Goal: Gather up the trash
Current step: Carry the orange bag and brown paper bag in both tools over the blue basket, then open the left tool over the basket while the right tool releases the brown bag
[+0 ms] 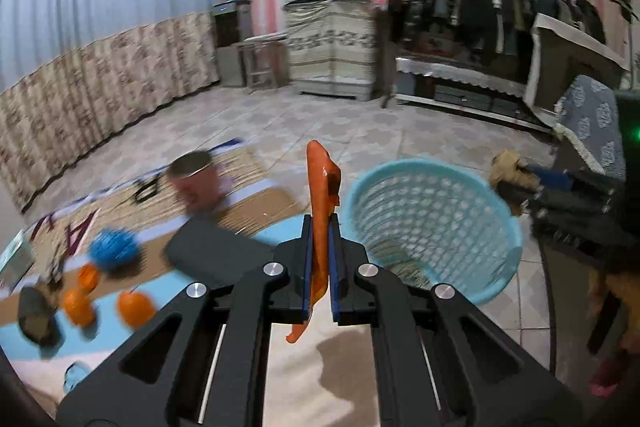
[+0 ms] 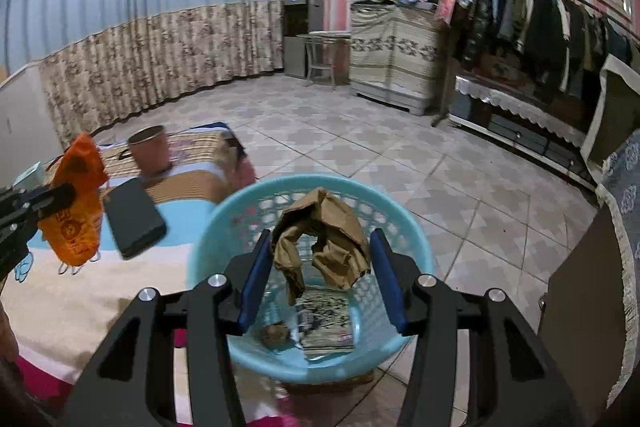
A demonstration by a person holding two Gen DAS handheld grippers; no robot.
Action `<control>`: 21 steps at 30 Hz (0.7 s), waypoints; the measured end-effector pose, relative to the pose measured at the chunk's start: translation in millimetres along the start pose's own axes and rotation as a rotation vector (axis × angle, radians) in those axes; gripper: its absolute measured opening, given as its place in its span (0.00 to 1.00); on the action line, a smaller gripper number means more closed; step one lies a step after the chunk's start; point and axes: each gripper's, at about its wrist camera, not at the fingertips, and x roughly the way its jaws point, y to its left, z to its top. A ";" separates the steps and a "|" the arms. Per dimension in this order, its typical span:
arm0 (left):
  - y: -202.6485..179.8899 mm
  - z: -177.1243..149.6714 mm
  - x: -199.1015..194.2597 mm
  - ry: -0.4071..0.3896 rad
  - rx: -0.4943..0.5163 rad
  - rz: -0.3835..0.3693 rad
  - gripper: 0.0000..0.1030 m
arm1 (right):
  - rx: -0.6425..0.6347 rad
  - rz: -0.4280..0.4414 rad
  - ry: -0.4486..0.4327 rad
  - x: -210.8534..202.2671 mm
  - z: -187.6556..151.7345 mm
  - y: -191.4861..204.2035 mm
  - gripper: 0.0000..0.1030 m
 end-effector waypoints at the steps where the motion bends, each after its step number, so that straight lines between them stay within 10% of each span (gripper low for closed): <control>1: -8.7 4.1 4.4 -0.005 0.010 -0.011 0.05 | 0.004 -0.005 0.003 3.7 -0.4 -5.0 0.48; 21: -62.0 4.4 118.3 0.107 0.019 -0.132 0.06 | 0.115 -0.053 0.088 63.1 -20.1 -48.7 0.48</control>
